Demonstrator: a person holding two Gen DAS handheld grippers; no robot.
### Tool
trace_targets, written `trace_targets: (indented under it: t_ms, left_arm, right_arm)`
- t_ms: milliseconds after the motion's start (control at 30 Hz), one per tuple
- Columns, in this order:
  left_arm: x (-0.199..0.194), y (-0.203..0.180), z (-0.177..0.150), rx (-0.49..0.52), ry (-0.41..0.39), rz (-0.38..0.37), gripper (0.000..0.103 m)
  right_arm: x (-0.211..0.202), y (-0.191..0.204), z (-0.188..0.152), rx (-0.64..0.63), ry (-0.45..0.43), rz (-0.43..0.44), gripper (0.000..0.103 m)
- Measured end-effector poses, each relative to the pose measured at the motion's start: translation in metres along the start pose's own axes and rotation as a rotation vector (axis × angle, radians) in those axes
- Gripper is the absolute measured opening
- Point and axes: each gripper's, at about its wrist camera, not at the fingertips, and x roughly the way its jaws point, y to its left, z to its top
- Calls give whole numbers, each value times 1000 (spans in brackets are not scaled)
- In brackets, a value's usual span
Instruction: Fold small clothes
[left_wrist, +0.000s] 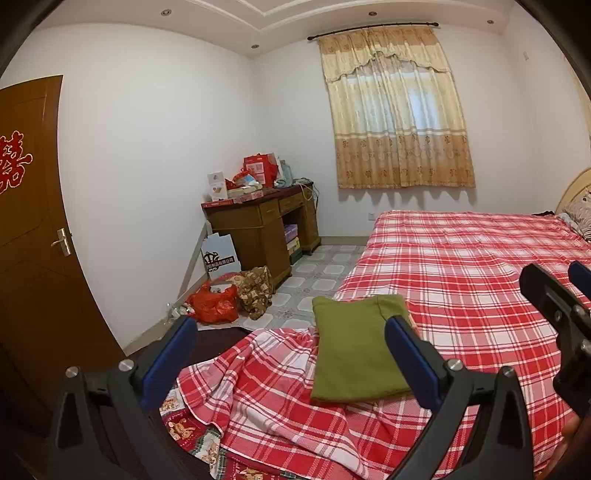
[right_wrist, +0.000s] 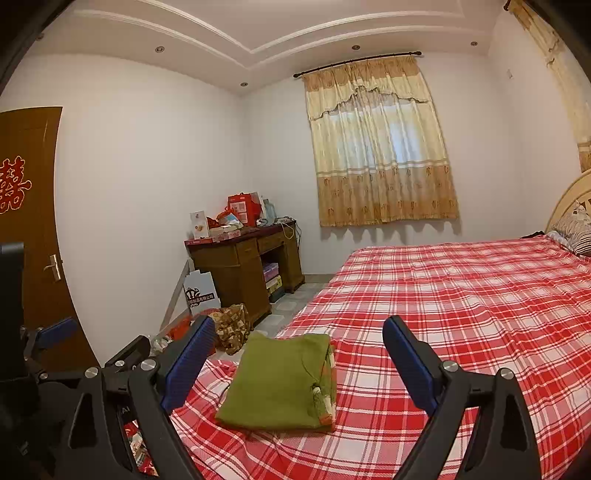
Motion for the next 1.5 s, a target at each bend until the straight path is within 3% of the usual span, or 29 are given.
trace_targets:
  t_ms: [1500]
  left_arm:
    - [1,-9,0,-10,27,8,103]
  right_arm:
    - [1,-7,-2,23,18,-7,93]
